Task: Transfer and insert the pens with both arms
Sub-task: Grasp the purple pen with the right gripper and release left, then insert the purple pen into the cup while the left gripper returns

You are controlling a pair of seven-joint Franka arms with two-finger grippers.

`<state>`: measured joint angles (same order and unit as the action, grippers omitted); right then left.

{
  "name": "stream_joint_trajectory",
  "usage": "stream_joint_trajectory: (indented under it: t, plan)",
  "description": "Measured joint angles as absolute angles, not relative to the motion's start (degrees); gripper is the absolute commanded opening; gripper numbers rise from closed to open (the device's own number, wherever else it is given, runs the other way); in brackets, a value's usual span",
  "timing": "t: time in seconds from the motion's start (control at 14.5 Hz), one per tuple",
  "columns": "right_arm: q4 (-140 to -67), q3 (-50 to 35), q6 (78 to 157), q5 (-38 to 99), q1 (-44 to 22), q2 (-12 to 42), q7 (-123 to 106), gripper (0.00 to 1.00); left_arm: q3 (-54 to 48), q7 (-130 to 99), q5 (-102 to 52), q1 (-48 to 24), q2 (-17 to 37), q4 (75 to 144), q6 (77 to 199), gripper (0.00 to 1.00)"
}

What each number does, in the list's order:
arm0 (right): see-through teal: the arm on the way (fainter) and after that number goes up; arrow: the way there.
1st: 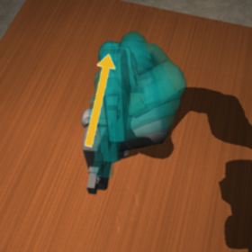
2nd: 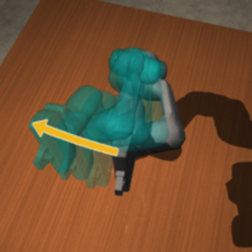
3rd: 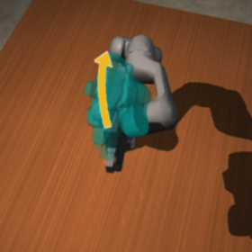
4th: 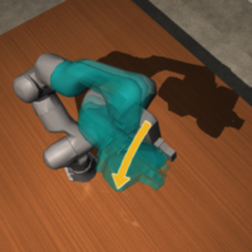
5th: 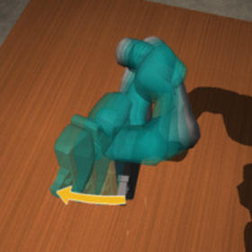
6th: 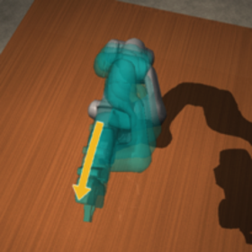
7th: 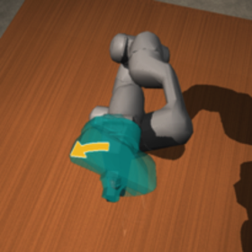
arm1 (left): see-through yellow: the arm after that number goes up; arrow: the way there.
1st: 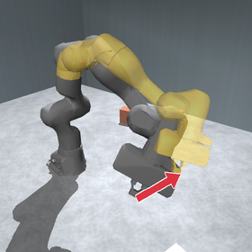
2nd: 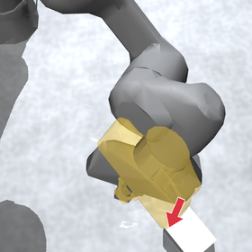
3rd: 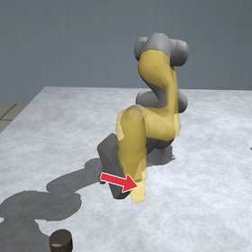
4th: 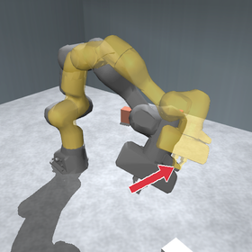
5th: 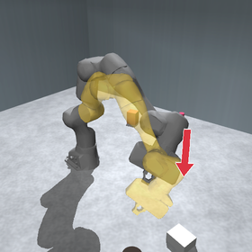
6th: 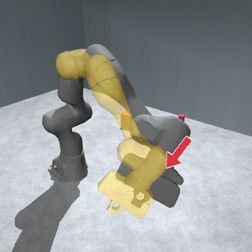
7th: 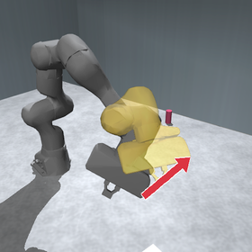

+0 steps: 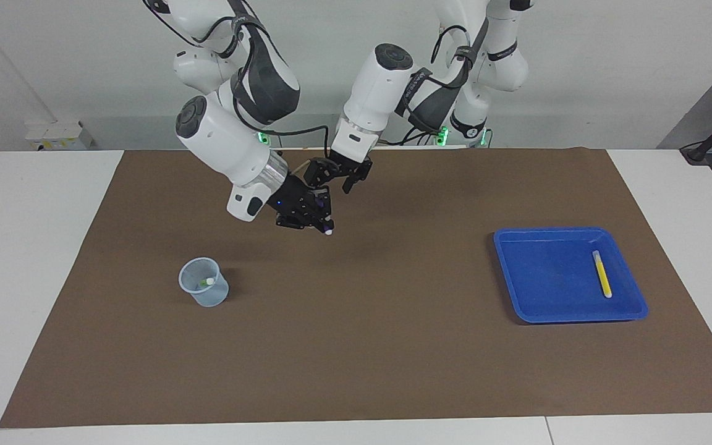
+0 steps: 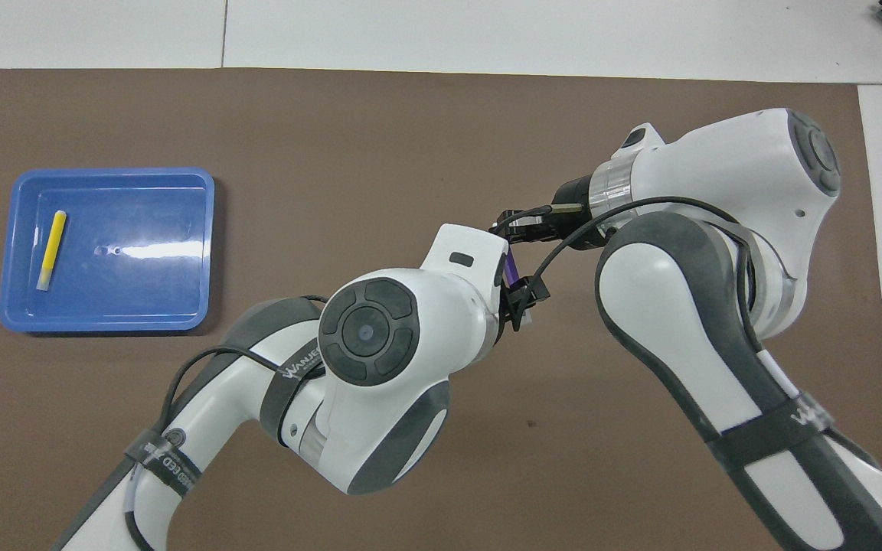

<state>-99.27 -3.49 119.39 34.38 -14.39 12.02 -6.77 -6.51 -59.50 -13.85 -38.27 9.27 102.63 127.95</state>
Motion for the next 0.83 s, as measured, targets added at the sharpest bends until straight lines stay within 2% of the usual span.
stream_joint_trajectory:
  t: [0.41,0.62,0.83]
  plan:
    - [-100.35,-3.19,124.29,34.59,-4.97,11.70,-30.93,0.00,-5.47,-44.58,-11.08,-28.36,3.76,102.29,110.25,1.00]
    - [-100.50,-3.19,126.50,36.77,-0.55,11.49,-43.54,0.00,-5.23,-34.48,-8.79,-21.41,1.60,102.34,105.80,1.00]
    - [-101.69,-3.16,132.88,42.30,2.36,11.43,-59.17,0.00,-5.17,-23.30,-3.03,-15.02,1.45,102.55,104.64,1.00]
